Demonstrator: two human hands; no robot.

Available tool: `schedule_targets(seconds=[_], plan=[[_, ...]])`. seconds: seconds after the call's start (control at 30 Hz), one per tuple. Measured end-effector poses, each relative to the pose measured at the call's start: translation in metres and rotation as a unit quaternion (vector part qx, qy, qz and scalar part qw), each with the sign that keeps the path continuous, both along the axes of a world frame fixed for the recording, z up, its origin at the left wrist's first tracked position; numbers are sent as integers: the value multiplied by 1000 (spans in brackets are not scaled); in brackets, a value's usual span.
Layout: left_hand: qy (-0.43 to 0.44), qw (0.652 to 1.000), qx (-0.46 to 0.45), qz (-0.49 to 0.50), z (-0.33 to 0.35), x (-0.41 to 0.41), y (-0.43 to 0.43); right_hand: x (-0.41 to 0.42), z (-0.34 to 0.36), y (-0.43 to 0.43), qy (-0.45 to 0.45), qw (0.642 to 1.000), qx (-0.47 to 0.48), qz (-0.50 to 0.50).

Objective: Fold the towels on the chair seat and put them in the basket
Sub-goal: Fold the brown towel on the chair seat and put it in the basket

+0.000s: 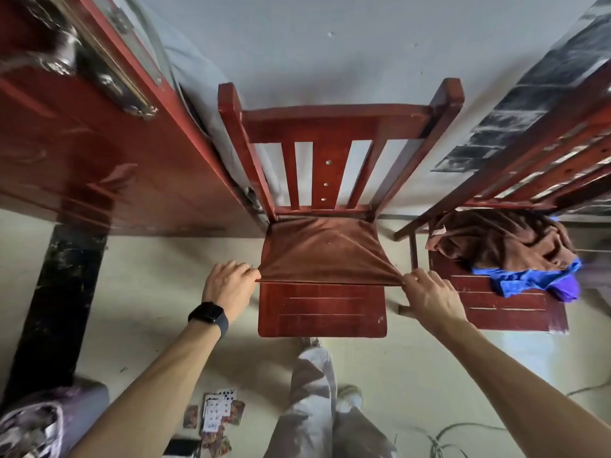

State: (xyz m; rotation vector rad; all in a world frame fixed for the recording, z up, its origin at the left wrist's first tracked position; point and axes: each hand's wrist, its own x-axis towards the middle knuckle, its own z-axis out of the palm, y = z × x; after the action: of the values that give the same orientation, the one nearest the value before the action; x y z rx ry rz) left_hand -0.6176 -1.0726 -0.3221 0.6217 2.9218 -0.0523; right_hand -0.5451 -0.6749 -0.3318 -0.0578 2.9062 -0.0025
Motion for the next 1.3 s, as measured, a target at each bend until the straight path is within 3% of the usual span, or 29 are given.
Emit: schedule_targets(seconds=[0.3,0.4,0.47,0.53,0.63,0.77,0.83,0.93,1.2,1.3], plan=[[-203,976,-68,33,-100,125,-15,125,-93,-31,-208,977,-13,-39],[-240,967,-54,60,-117,130,-17,127,-107,-33,-223,967,-74,-95],[-269,954,3,130,-123,119,-20,117,-117,-31,-201,947,-164,-192],[-323,907,104,248,-129,99,-23,92,-122,-27,-197,892,-254,-317],[-376,796,264,394,-144,61,-23,49,-124,-21,-196,811,-341,-433],[-370,709,373,470,-164,12,-14,3,-145,-17,-151,790,-377,-459],[-363,702,385,476,-180,-4,-11,-13,-163,-16,-141,778,-383,-477],[-338,719,382,473,-202,-22,-3,-32,-184,-19,-113,776,-370,-498],[-295,729,380,488,-239,-50,4,-58,-205,-26,-73,791,-342,-502],[-294,748,353,479,-248,-50,0,-63,-211,-25,-79,801,-328,-494]])
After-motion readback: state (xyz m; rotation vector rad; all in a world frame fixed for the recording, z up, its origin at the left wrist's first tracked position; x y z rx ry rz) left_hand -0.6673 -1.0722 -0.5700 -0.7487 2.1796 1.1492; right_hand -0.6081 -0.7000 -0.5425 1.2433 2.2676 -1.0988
